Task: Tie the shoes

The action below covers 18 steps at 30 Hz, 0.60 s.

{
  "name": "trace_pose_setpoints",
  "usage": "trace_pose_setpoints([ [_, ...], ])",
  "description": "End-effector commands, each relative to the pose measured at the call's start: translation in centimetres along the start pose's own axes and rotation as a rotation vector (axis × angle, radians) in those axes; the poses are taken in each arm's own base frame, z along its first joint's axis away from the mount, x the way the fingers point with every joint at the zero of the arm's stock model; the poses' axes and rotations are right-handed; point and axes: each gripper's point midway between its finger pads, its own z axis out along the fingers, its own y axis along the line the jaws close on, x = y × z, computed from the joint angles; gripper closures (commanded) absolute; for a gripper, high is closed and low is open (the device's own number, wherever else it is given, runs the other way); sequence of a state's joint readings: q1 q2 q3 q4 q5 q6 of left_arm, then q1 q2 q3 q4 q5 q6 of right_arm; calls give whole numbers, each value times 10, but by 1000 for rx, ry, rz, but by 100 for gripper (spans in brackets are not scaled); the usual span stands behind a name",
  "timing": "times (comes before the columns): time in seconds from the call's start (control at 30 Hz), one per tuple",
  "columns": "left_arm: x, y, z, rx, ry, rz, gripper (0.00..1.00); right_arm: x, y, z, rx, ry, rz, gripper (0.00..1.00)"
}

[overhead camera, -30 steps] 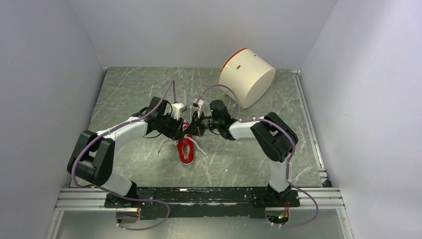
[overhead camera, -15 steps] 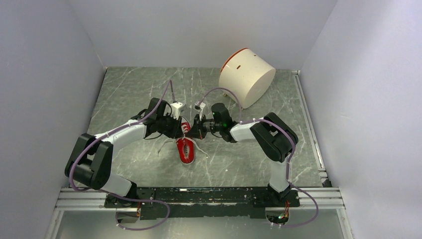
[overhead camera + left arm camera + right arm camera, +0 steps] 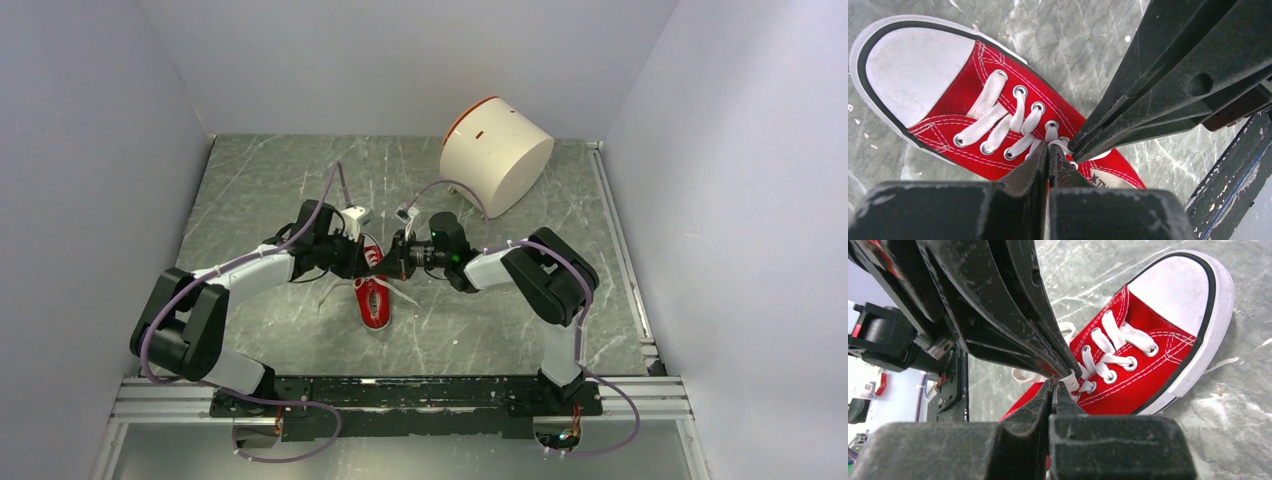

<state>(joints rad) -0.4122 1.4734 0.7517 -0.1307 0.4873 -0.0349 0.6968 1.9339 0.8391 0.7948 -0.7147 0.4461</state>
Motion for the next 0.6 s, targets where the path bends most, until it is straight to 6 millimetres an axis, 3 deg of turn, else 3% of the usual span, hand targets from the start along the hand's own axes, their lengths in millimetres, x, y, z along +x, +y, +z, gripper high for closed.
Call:
trace_pose_setpoints([
  [0.0,1,-5,4,43,-28,-8,95,-28,27,2,-66,-82,2,100],
  [0.37,3,-8,2,116,-113,-93,95,-14,40,8,-99,-87,70,100],
  [0.57,-6,-17,-3,181,-205,-91,95,5,53,12,-126,-37,96,100],
])
